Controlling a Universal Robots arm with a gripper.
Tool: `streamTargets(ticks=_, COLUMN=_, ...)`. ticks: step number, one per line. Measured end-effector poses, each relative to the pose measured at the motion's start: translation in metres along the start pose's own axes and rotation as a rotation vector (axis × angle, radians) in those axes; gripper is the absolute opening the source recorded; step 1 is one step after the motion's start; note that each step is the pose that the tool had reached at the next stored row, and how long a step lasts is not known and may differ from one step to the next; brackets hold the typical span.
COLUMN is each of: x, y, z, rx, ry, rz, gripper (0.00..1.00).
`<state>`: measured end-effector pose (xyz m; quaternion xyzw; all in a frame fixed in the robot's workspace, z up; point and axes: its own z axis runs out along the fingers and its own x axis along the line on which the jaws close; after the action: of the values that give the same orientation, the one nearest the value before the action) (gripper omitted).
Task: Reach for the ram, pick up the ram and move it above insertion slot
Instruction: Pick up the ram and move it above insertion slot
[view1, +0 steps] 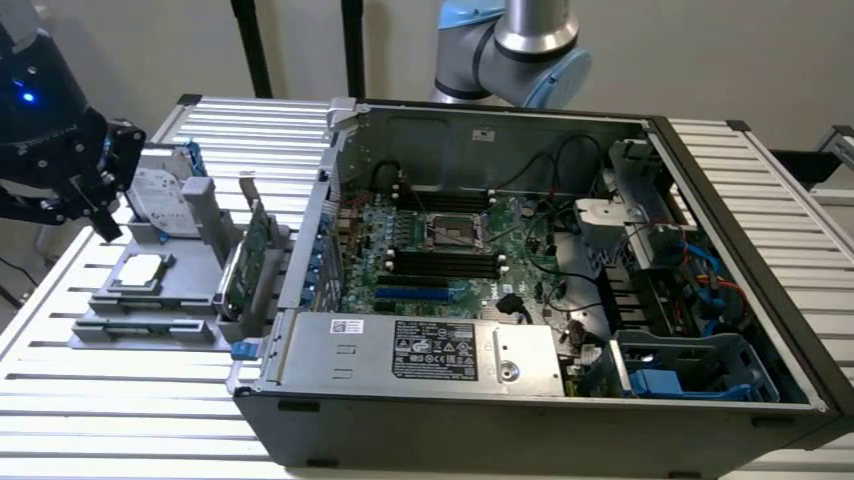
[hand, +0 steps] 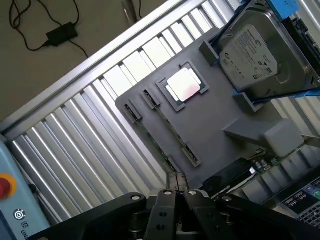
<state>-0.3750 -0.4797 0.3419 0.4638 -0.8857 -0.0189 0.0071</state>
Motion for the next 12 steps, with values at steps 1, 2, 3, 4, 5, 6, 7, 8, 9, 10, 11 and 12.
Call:
streamTargets(ticks=1, x=0.0, y=0.0, z=0.0, rx=-0.0001, ry=0.0007, rz=-0.018, gripper=0.11)
streamTargets(ticks=2, x=0.0, y=0.0, z=0.0, rx=-0.0002, ry=0.0014, rz=-0.036, gripper=0.11)
streamTargets(ticks=3, x=0.0, y=0.0, z=0.0, rx=-0.0003, ry=0.0021, rz=-0.054, gripper=0.11)
streamTargets(ticks=4, x=0.0, y=0.0, z=0.0, rx=-0.0004, ry=0.0029, rz=-0.072, gripper=0.11)
streamTargets(ticks=5, x=0.0, y=0.0, z=0.0, rx=-0.0005, ry=0.0036, rz=-0.09, gripper=0.11)
streamTargets(ticks=6, x=0.0, y=0.0, z=0.0, rx=-0.0006, ry=0.0044, rz=-0.108, gripper=0.11)
streamTargets(ticks=7, x=0.0, y=0.0, z=0.0, rx=-0.0007, ry=0.005, rz=-0.126, gripper=0.11)
streamTargets(ticks=8, x=0.0, y=0.0, z=0.0, rx=-0.0008, ry=0.0058, rz=-0.145, gripper=0.11)
streamTargets(ticks=9, x=0.0, y=0.0, z=0.0, rx=-0.0009, ry=0.0065, rz=-0.163, gripper=0.11)
streamTargets(ticks=10, x=0.0, y=0.0, z=0.0, rx=-0.0009, ry=0.0072, rz=-0.182, gripper=0.11)
streamTargets(ticks=11, x=0.0, y=0.0, z=0.0, rx=-0.001, ry=0.0079, rz=-0.2, gripper=0.11)
streamTargets(ticks=12, x=0.0, y=0.0, z=0.0, rx=-0.0011, ry=0.0086, rz=-0.218, gripper=0.11)
